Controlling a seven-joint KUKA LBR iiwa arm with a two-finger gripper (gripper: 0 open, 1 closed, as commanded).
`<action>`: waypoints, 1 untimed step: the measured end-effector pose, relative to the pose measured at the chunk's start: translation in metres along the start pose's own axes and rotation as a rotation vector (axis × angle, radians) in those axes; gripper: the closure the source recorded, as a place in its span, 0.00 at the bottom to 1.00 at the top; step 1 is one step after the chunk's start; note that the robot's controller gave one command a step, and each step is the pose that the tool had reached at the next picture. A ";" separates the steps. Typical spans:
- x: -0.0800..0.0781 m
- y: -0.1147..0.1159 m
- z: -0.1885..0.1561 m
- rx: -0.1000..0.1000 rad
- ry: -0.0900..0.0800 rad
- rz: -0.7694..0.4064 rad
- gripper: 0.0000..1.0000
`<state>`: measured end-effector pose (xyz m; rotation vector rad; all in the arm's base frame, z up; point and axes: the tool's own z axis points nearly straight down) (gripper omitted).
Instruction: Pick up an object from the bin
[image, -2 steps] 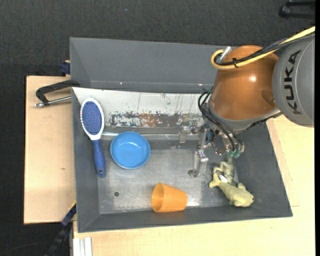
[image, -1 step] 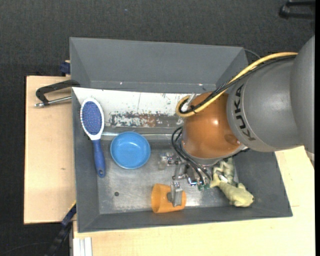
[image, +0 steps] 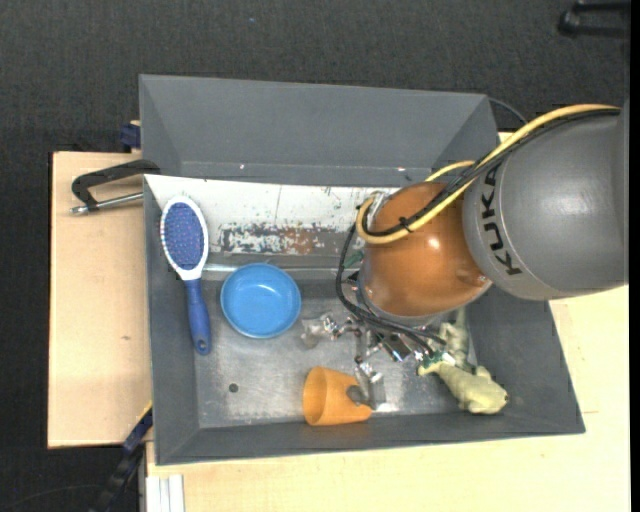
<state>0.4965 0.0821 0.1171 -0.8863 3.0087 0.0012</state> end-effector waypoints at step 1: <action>-0.011 0.007 0.035 0.005 0.012 -0.155 0.00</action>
Offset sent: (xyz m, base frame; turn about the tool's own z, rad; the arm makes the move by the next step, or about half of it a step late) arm 0.0026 0.0145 -0.0412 -0.1565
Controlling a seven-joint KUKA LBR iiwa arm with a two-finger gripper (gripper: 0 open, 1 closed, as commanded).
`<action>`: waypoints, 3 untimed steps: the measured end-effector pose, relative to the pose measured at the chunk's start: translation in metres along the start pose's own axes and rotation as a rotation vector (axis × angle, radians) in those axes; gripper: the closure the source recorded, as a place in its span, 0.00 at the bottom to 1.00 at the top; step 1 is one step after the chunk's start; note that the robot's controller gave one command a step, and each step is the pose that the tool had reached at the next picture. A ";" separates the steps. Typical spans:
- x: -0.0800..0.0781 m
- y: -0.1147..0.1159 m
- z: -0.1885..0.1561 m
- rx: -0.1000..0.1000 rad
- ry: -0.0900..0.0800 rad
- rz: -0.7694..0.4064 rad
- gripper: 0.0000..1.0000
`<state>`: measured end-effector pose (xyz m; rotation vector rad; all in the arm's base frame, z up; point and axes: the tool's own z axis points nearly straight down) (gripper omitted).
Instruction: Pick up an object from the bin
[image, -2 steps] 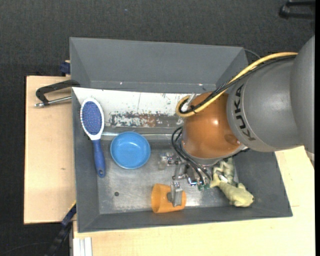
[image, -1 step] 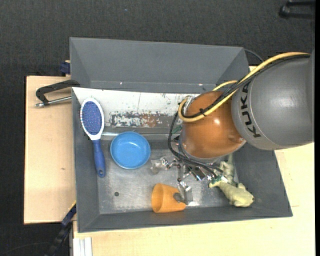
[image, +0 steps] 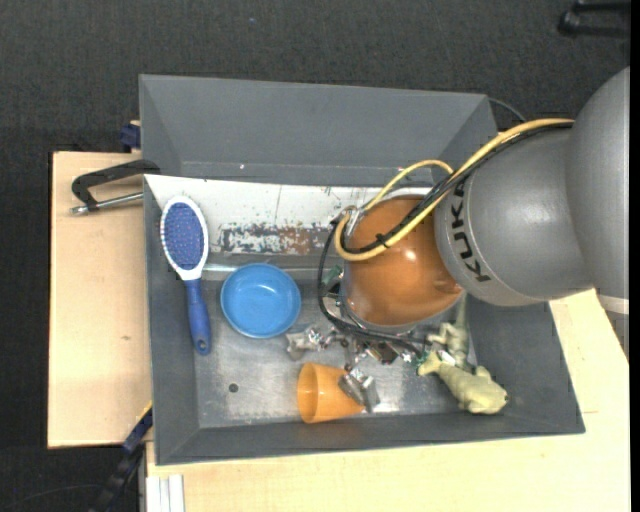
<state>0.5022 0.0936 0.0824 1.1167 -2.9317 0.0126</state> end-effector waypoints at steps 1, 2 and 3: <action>-0.001 -0.001 -0.002 0.002 -0.002 0.002 1.00; -0.012 -0.033 -0.194 0.002 -0.021 0.046 1.00; -0.042 -0.011 -0.093 -0.010 -0.004 0.277 1.00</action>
Offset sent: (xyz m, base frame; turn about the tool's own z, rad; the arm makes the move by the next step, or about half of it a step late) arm 0.0000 0.0000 0.0000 0.0000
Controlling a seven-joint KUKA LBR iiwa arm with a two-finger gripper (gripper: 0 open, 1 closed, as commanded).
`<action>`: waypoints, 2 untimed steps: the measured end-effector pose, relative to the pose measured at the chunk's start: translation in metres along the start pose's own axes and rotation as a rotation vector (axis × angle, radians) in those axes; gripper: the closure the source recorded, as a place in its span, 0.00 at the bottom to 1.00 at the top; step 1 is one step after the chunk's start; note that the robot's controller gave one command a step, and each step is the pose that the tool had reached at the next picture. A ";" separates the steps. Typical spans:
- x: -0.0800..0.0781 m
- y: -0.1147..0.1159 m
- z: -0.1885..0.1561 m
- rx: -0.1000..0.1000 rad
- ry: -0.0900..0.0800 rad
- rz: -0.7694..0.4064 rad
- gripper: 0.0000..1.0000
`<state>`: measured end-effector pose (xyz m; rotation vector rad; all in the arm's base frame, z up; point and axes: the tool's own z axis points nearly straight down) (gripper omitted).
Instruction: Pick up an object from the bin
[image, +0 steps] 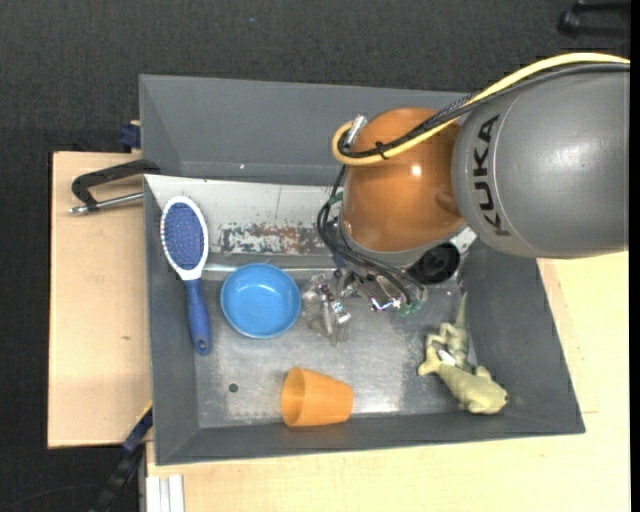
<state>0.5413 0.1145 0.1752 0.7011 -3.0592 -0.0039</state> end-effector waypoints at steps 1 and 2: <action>-0.001 -0.002 -0.003 0.002 -0.005 0.002 0.00; -0.048 0.014 0.108 0.000 -0.001 -0.051 0.00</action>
Offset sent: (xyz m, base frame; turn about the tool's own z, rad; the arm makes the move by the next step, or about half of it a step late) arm 0.0000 0.0000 0.0000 0.0000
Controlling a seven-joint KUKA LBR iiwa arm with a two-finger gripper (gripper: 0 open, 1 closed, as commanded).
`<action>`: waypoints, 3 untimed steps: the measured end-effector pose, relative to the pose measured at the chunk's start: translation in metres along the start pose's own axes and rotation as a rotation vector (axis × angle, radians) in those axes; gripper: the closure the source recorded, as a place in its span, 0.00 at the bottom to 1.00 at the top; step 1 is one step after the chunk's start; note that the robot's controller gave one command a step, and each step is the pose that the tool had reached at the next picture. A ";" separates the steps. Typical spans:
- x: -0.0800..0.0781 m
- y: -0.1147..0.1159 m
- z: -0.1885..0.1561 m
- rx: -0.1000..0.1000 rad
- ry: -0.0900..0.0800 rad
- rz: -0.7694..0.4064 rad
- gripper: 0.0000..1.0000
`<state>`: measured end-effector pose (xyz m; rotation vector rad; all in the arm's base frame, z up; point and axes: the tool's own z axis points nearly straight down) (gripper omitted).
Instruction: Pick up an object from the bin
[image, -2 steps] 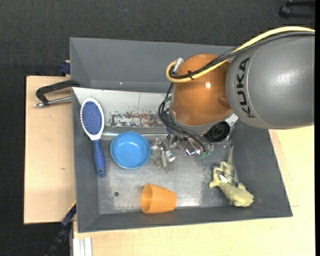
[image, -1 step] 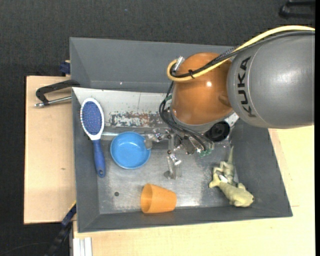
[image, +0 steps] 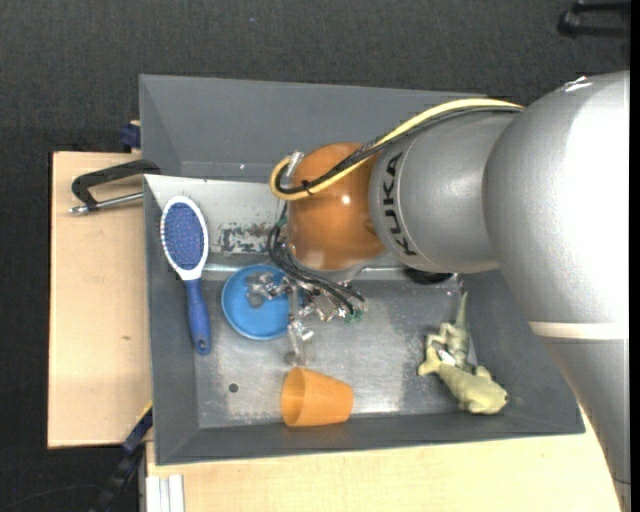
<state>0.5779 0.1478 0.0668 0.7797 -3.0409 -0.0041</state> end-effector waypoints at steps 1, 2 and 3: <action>-0.001 -0.001 -0.005 0.001 -0.006 0.002 1.00; -0.006 -0.007 -0.103 0.006 -0.017 0.005 1.00; -0.004 -0.005 -0.273 0.007 -0.018 -0.039 1.00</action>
Offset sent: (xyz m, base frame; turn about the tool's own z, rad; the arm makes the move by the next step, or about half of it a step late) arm 0.0000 0.0000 0.0000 0.0000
